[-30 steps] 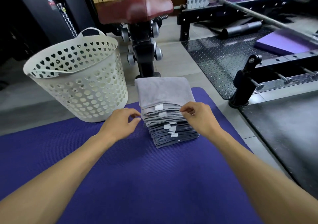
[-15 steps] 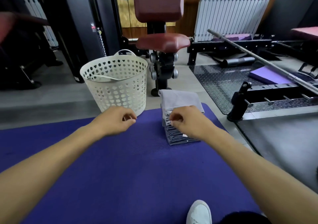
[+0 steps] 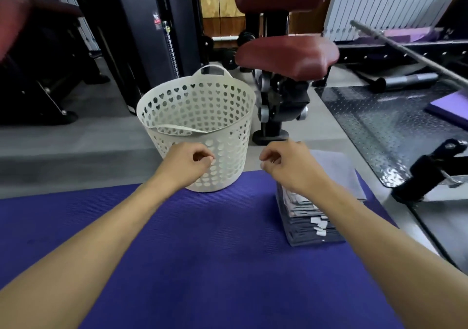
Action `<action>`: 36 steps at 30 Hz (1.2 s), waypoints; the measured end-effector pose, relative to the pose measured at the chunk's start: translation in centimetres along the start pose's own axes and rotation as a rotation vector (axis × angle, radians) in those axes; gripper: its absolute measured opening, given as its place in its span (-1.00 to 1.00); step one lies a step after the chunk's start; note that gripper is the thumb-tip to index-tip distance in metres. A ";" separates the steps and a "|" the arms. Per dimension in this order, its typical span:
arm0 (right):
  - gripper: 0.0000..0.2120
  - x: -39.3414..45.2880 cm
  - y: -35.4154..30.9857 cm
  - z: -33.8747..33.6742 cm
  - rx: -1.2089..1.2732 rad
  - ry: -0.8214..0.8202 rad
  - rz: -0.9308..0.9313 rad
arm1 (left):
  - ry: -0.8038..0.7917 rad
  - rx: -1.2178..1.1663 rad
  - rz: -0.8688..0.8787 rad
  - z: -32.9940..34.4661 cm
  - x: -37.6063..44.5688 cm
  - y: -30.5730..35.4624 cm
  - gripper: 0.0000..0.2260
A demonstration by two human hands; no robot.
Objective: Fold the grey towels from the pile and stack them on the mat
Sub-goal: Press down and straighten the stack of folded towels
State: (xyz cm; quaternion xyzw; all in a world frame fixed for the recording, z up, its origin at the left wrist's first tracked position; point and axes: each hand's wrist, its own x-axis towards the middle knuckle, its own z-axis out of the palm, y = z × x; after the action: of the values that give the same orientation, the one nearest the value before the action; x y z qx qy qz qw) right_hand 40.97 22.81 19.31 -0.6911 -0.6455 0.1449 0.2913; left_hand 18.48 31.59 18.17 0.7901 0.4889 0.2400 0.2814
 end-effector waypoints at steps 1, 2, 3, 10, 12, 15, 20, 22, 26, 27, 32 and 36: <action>-0.91 0.6 0.4 -0.1 0.007 -0.001 0.023 | -0.007 -0.018 -0.022 0.2 0.9 -0.2 -0.89; -0.88 0.9 0.7 -0.3 0.012 -0.010 0.035 | -0.019 -0.025 -0.038 0.2 1.7 -0.2 -0.89; -0.86 1.1 0.8 -0.9 0.011 -0.025 0.039 | -0.033 -0.017 -0.046 0.0 2.3 -0.1 -0.90; -0.90 2.5 -0.5 -3.7 0.026 -0.058 0.115 | -0.042 -0.016 -0.012 -1.3 5.3 0.9 -0.90; -0.90 2.4 -0.5 -3.8 0.034 -0.055 0.138 | -0.058 0.033 0.007 -0.5 6.6 0.5 -0.87; -0.89 2.4 0.0 -3.4 0.030 -0.043 0.177 | -0.078 0.129 0.026 1.3 10.2 -0.9 -0.78; -0.88 4.2 1.0 -2.3 0.051 -0.030 0.240 | -0.160 0.318 0.071 5.1 15.7 -2.8 -0.67; -0.88 5.0 1.3 -1.8 0.048 -0.040 0.269 | -0.157 0.391 0.039 6.2 17.0 -3.7 -0.70; -0.86 6.1 2.1 -0.7 0.080 -0.048 0.313 | -0.098 0.441 0.022 6.6 17.9 -4.4 -0.78; -0.86 6.2 2.0 -0.6 0.084 -0.051 0.318 | -0.100 0.435 0.022 6.3 17.7 -4.4 -0.74; -0.89 6.8 1.2 0.0 0.129 -0.048 0.343 | -0.094 0.387 0.014 2.6 14.7 -6.2 -0.65; -0.86 5.6 0.0 1.7 0.195 -0.018 0.320 | -0.181 0.338 0.040 0.2 10.1 -7.7 -0.73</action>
State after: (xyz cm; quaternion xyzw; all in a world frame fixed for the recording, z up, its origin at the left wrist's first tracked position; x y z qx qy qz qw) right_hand 40.69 28.62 18.95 -0.7521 -0.5126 0.2577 0.3242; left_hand 17.83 43.51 13.88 0.8541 0.4790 0.0878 0.1826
